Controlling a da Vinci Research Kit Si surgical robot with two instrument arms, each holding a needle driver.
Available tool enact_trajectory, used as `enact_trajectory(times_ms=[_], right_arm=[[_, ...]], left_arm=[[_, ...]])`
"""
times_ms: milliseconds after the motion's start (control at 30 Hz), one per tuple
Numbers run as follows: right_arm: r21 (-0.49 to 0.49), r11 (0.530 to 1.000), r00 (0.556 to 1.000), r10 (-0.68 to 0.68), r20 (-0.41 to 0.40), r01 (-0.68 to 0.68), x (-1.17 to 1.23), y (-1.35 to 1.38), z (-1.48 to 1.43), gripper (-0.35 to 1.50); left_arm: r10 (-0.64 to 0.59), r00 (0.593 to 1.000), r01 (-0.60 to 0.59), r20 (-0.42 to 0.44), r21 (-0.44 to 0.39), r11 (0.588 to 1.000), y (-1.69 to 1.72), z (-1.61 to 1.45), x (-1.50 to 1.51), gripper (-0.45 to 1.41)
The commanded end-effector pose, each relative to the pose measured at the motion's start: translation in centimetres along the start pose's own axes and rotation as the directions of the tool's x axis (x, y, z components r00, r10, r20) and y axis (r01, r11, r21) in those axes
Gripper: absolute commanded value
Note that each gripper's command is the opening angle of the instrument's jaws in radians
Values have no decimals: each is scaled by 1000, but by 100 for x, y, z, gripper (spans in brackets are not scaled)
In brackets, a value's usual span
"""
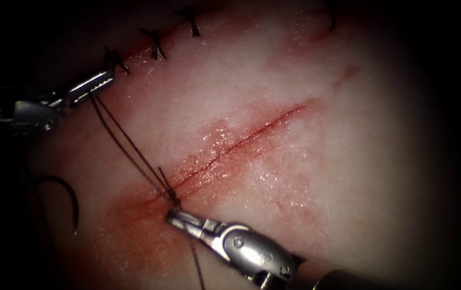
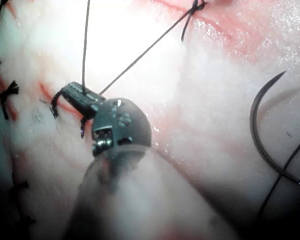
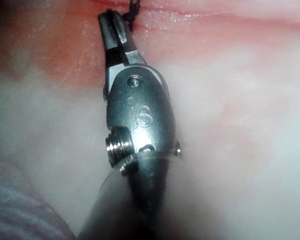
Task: Wound Closure
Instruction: Pull down with right holder and pull up with left grasper
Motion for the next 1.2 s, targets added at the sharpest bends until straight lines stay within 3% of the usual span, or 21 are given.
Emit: enact_trajectory(times_ms=[33,333,667,867,1033,1067,1100,1167,1200], right_arm=[[3,1000,1000,0,-2,0,-7,-3,4,-35],[13,999,999,-32,-6,33,-31,-12,-10,-35],[9,998,997,-67,27,67,-64,-15,-30,-35],[13,998,997,-66,31,66,-67,-17,-34,-35],[20,998,998,-52,19,52,-54,-15,-25,-35],[13,999,999,-48,9,47,-50,-14,-23,-18],[6,999,999,-41,1,41,-44,-12,-20,31],[-1,1000,1000,-26,-4,26,-29,-9,-15,94],[-5,1000,1000,-22,2,22,-24,-7,-14,106]], left_arm=[[10,1000,-10,14,20,1000,-5,10,-7,-45],[11,996,-18,83,81,997,-40,20,-32,-45],[35,995,-42,94,72,997,-47,15,-42,-45],[37,995,-43,95,70,997,-48,14,-44,-45],[21,998,-25,56,85,996,-43,14,-37,-45],[7,1000,-9,24,70,997,-40,13,-32,-45],[-4,1000,4,-2,56,998,-37,12,-28,-45],[-73,992,71,-98,-27,997,-26,8,-10,-45],[-100,987,94,-125,-54,994,-22,6,-4,-45]])
